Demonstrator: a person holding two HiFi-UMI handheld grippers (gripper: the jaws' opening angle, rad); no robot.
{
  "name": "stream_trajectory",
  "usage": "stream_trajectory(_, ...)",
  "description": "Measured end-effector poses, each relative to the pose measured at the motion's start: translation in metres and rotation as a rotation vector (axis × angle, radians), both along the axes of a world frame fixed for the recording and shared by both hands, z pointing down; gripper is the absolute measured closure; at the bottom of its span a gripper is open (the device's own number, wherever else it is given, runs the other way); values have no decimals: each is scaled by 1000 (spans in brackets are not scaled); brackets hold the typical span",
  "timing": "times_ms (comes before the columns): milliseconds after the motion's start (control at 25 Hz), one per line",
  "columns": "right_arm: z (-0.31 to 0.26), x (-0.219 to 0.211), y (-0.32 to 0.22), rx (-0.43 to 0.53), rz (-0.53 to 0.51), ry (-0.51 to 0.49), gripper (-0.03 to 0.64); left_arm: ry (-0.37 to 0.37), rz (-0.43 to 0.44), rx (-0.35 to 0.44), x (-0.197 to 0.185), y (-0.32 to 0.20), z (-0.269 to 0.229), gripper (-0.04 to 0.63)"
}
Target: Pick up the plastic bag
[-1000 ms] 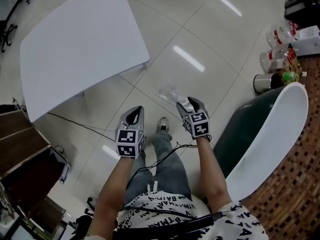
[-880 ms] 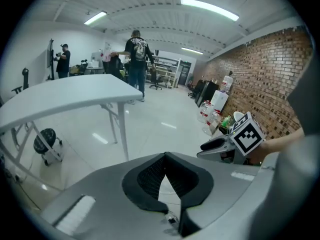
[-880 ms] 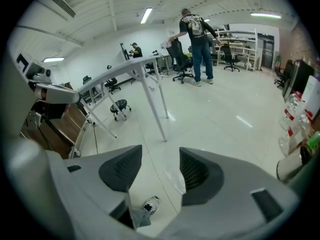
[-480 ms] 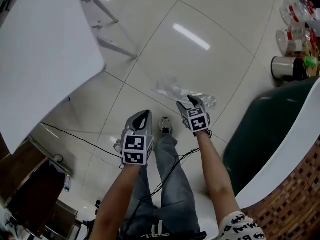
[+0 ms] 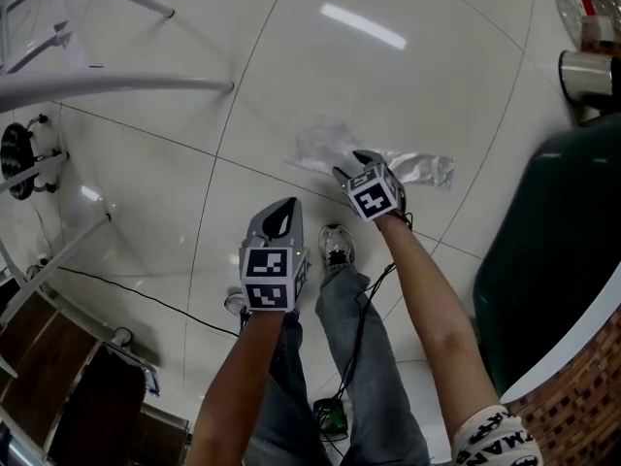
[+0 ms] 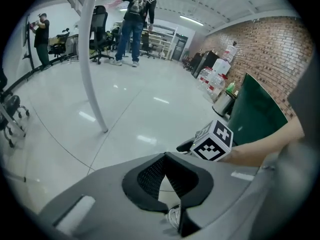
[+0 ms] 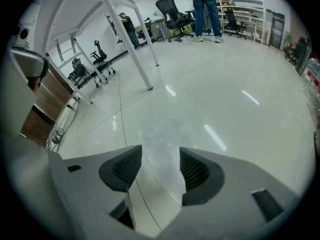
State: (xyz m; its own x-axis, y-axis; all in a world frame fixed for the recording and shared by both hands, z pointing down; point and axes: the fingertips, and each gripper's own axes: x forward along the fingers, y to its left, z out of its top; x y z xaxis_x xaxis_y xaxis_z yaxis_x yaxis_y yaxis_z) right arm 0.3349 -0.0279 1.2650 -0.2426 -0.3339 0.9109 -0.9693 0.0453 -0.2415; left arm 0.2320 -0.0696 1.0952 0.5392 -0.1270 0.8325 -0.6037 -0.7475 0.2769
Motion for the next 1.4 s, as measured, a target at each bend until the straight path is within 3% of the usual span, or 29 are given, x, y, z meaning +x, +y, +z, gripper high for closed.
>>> stream_trajectory(240,73,-4,-3,-55,-126,75,362,-1,-26,-41,-13,12,40,594)
stream_trajectory(400,94,-4,-18,-44,-100,108,362,14,-42,-45,-21,15,49,594)
stream_trajectory(640,123,-7,-11,-147,-151,185,377,15,-91,-42,-44,6,55,594)
stream_trajectory(760,126,-13,5,-183,-216,200,584,19,-105,-37,-48,8,48,594)
stream_trajectory(880,115,-14,17,-205,-93,53,601,26,-109,-17,-45,8,33,594)
stream_trajectory(1080,29,-24,8,52,21,-138,603,32,-136,1,-54,12,-7,594)
stream_trajectory(1280,-113,-23,-14,324,173,-360,605,53,-147,42,-54,7,-80,594)
stream_trajectory(1400,-206,-17,-25,443,245,-410,606,78,-173,85,-52,-4,-136,594)
